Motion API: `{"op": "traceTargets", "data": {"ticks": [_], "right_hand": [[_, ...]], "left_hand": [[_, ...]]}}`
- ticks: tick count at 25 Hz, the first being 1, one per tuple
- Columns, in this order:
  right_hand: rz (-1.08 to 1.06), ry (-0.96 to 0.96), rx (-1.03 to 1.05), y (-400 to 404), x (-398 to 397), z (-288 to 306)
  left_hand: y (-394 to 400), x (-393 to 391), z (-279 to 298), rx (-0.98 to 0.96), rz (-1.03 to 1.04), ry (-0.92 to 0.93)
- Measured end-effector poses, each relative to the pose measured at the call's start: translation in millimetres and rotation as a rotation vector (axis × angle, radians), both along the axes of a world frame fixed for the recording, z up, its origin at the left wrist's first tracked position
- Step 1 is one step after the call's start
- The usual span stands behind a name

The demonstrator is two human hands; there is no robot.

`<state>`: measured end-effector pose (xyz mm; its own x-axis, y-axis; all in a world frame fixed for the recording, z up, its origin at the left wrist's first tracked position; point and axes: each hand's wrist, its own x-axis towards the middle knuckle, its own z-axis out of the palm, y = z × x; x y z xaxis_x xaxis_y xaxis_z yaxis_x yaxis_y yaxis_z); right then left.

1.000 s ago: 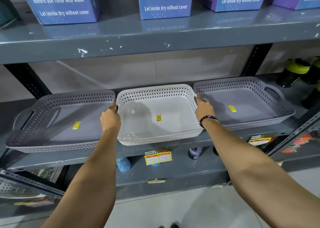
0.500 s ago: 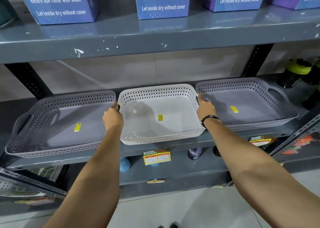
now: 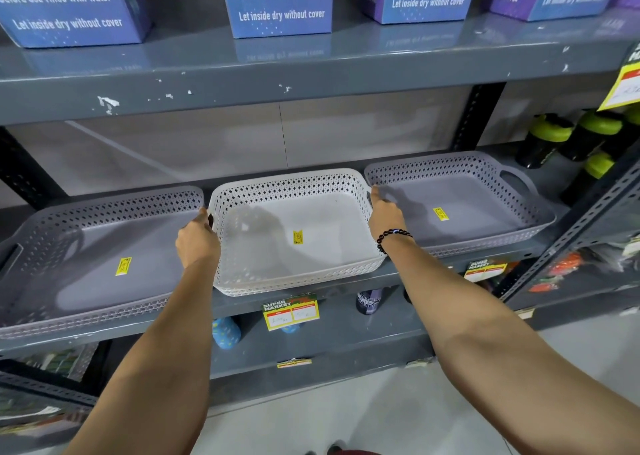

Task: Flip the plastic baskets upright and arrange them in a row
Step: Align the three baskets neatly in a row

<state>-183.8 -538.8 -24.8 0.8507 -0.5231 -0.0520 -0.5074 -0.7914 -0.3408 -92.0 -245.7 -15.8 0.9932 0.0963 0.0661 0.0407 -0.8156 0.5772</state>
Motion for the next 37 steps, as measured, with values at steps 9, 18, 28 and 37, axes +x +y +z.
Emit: {"op": "traceTargets", "data": {"ticks": [9,18,28,37], "right_hand": [[0.001,-0.013,0.035,0.5,-3.1,-0.3],[0.027,0.002,-0.006,-1.7,-2.3,-1.0],[0.033,-0.007,-0.009,-4.7,0.4,-2.3],[0.023,-0.017,-0.021,-5.3,1.6,-2.4]], "left_hand": [[-0.3,-4.8,1.6,-0.018,0.014,0.007],[-0.5,-6.5,3.6,0.01,0.0,0.005],[-1.0,-2.2,1.3,0.023,0.0,0.002],[-0.3,-1.4,1.4,0.02,-0.021,-0.012]]}}
